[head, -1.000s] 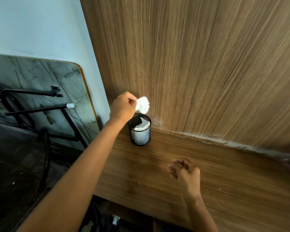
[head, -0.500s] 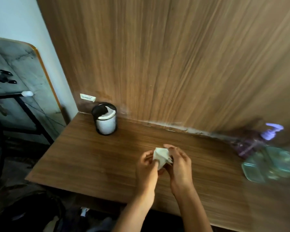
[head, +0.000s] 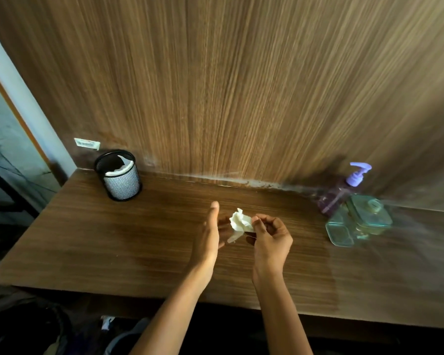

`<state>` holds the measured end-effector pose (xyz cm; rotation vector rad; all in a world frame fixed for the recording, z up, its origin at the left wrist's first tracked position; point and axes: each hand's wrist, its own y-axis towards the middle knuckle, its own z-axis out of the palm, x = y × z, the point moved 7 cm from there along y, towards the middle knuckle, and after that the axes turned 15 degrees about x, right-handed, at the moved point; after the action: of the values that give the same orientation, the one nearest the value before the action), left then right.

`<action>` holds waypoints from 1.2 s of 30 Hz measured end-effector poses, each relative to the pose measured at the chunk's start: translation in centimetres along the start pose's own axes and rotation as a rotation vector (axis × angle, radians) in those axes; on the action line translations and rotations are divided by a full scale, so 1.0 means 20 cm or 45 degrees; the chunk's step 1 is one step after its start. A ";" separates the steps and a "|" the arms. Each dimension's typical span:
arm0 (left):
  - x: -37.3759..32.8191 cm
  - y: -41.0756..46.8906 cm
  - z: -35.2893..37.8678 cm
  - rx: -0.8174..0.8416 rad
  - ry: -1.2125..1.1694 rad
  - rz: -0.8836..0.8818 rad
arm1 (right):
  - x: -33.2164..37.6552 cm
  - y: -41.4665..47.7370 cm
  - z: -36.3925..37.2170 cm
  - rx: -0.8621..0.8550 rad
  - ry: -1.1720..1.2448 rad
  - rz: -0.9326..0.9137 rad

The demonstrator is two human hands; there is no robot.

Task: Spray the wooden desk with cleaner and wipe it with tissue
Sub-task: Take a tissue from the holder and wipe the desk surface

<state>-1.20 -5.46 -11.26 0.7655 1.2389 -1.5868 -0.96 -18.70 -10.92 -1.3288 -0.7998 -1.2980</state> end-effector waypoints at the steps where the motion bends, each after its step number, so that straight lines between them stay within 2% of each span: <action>1: 0.00 0.01 0.02 0.057 0.069 0.014 | 0.00 0.00 -0.01 0.001 0.005 0.012; 3: 0.00 0.02 0.05 0.133 0.236 0.044 | -0.01 0.00 0.00 0.034 0.043 0.054; 5: 0.00 0.03 0.04 0.114 0.302 0.089 | -0.01 0.00 0.02 0.093 0.101 0.092; 9: -0.01 0.04 0.00 0.048 0.230 0.129 | -0.01 0.00 0.07 0.224 0.137 0.124; 12: 0.00 0.03 -0.01 0.033 0.190 0.135 | -0.01 0.00 0.11 0.279 0.035 0.099; 16: -0.02 0.03 -0.04 -0.017 0.113 0.148 | -0.03 0.01 0.09 0.211 -0.028 0.096; 21: -0.02 0.02 -0.10 -0.136 -0.030 0.131 | -0.06 0.01 0.07 0.125 0.124 0.163; 26: -0.02 0.02 -0.11 -0.164 0.020 0.146 | -0.07 0.00 0.08 0.132 0.248 0.219; 30: -0.01 0.03 -0.10 -0.090 0.130 0.068 | -0.06 0.01 0.07 0.129 0.275 0.171; 33: 0.00 0.04 -0.09 -0.047 0.258 0.029 | -0.03 0.00 0.03 0.015 0.181 0.084; 36: 0.03 0.06 -0.07 0.007 0.299 -0.020 | 0.02 0.01 -0.09 -0.188 -0.038 0.030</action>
<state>-0.47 -4.42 -12.63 0.9690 1.4108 -1.5463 -1.21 -20.42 -10.90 -1.4731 -0.7176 -1.3417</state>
